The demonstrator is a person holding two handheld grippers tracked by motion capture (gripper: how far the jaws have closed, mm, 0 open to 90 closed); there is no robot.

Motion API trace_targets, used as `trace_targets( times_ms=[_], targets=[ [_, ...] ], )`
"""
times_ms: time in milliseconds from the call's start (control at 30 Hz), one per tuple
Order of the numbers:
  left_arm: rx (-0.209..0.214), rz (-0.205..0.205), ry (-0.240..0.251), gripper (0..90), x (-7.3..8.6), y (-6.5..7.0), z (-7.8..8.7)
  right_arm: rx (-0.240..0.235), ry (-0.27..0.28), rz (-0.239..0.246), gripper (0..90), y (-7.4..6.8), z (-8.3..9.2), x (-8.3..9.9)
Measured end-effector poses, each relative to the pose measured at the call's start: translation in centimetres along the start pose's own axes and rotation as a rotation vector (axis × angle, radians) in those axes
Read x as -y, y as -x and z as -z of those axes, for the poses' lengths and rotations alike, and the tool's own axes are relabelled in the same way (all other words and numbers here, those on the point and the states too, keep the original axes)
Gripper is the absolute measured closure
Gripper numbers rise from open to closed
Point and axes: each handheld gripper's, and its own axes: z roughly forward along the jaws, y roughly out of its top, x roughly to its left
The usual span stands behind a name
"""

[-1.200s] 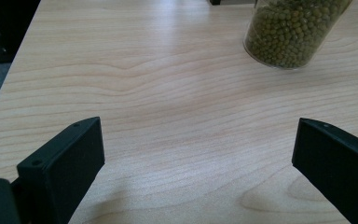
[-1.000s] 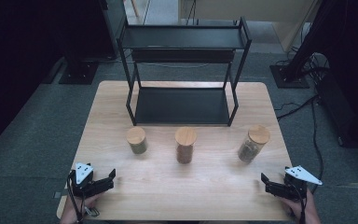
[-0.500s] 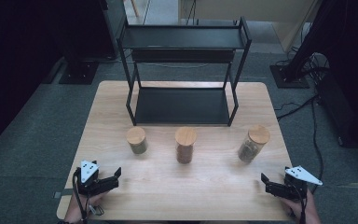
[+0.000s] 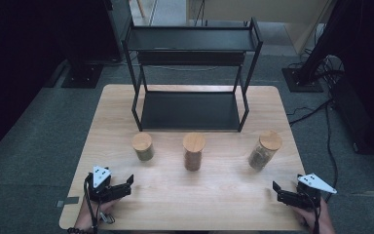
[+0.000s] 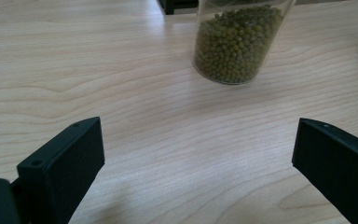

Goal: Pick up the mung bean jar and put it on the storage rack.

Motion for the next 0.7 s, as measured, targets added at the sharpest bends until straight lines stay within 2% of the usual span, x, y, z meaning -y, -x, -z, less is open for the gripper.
trace_targets(
  times_ms=[433, 700],
  targets=[
    [0.009, 0.018, -0.015, 2.6, -0.8, 0.6, -1.1, -0.005, 0.000, 0.006, 0.5, 0.0, 0.0, 0.0],
    [0.022, 0.010, -0.015, 2.6, -1.4, 1.3, -1.7, -0.006, -0.001, 0.007, 0.5, -0.1, 0.0, 0.0]
  ],
)
